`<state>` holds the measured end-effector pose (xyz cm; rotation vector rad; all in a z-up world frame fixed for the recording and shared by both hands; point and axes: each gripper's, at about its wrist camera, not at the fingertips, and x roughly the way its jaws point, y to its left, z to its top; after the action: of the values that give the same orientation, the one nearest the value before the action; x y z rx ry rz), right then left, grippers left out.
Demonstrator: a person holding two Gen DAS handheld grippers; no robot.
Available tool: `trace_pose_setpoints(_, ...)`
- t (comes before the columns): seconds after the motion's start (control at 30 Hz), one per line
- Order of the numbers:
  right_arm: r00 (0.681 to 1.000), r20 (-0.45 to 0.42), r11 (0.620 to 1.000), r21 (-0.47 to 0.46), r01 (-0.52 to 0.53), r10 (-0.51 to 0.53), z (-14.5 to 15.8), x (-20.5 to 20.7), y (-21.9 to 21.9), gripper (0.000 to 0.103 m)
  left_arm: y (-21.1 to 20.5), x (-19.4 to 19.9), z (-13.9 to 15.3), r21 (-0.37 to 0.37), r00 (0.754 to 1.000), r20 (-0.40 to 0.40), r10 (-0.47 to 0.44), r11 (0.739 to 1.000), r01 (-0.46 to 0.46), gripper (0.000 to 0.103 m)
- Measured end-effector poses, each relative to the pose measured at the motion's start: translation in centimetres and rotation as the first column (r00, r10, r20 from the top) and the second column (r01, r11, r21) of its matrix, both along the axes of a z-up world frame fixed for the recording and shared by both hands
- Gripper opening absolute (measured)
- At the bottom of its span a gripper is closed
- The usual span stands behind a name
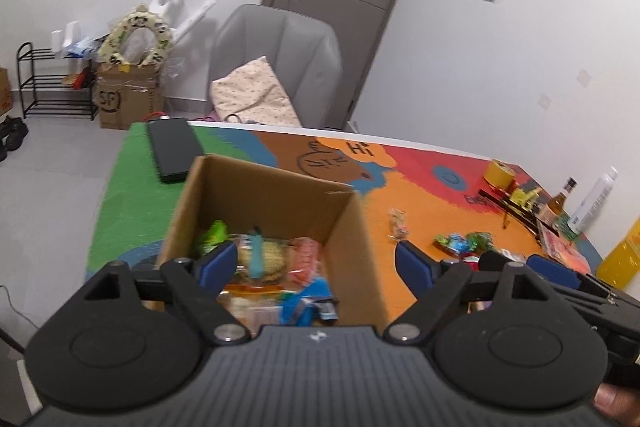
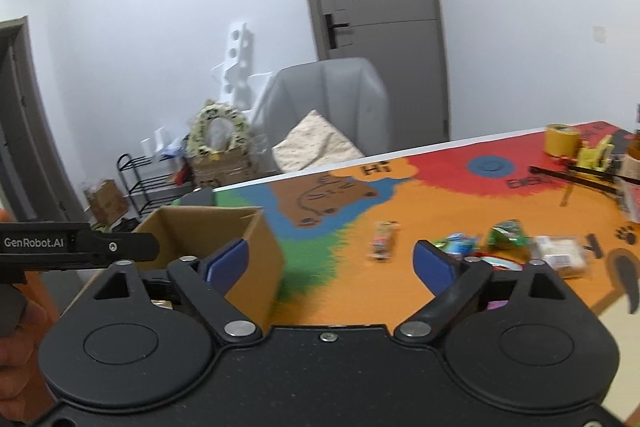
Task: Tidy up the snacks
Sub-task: 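Move both grippers back over the remaining snacks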
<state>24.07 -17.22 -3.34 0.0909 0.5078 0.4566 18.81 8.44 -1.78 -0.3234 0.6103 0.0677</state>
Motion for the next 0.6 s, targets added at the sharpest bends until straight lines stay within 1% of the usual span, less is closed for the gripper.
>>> trace_pose_setpoints(0.23, 0.998, 0.002, 0.998, -0.006, 0.069, -0.069, 0.1, 0.1, -3.8, 0.1, -3.6, 1.5, 0.1, 0.0, 0.998, 0.006, -0.067, 0.998, 0.067, 0.089)
trace_pose_setpoints(0.47, 0.992, -0.009, 0.992, 0.005, 0.123, -0.123, 0.0, 0.7, -7.6, 0.103, -6.9, 3.0, 0.4, 0.006, 0.994, 0.001, -0.111, 0.994, 0.111, 0.09)
trace_pose_setpoints(0.6, 0.989, -0.017, 0.989, 0.018, 0.149, -0.149, -0.4, 1.1, -9.7, 0.103, -8.5, 3.7, 0.4, 0.017, 0.993, -0.007, -0.115, 0.993, 0.115, 0.09)
